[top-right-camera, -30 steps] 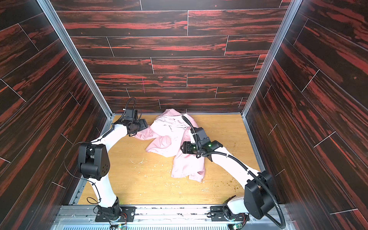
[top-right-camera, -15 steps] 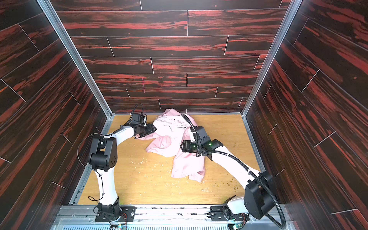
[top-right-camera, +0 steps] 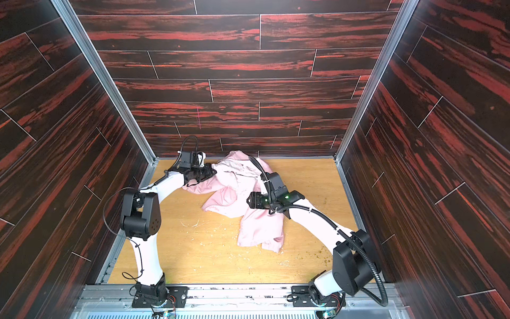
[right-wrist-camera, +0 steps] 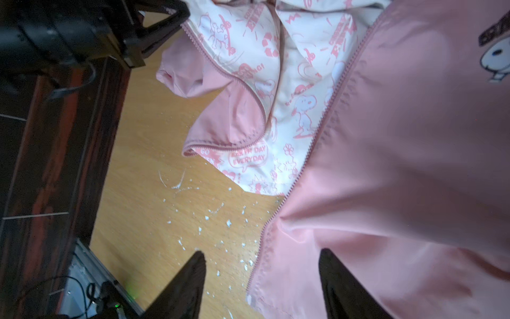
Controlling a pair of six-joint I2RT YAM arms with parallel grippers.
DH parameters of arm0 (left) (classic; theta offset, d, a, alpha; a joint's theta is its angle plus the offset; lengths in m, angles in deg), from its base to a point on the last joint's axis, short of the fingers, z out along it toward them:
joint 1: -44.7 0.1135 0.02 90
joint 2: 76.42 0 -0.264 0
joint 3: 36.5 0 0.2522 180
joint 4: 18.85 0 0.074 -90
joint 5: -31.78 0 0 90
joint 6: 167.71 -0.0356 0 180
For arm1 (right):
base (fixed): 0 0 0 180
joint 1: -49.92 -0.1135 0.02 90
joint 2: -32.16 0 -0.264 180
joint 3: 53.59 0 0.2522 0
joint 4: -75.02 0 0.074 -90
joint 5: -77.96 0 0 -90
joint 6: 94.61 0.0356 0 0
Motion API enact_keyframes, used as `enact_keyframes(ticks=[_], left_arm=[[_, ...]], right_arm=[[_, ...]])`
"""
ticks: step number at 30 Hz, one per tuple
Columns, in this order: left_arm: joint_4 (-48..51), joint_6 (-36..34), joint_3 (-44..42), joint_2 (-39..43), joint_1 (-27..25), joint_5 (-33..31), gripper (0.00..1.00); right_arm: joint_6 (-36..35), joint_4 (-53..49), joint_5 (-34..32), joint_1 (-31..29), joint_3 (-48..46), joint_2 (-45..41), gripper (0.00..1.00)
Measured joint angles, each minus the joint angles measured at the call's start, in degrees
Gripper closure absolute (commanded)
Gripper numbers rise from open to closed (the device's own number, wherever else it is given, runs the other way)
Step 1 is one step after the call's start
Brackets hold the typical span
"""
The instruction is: Zip up the jacket
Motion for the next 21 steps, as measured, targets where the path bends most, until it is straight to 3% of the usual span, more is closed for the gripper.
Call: enact_keyframes(ticks=[10, 21], left_arm=[[5.22, -0.39, 9.11, 11.15, -10.51, -2.78, 1.0], [9.27, 1.57, 11.41, 11.8, -10.05, -4.66, 1.0]], right_arm=[[-5.75, 14.12, 0.42, 0.0, 7.32, 11.5, 0.27], [-2.97, 29.24, 6.71, -0.02, 4.39, 15.08, 0.27]])
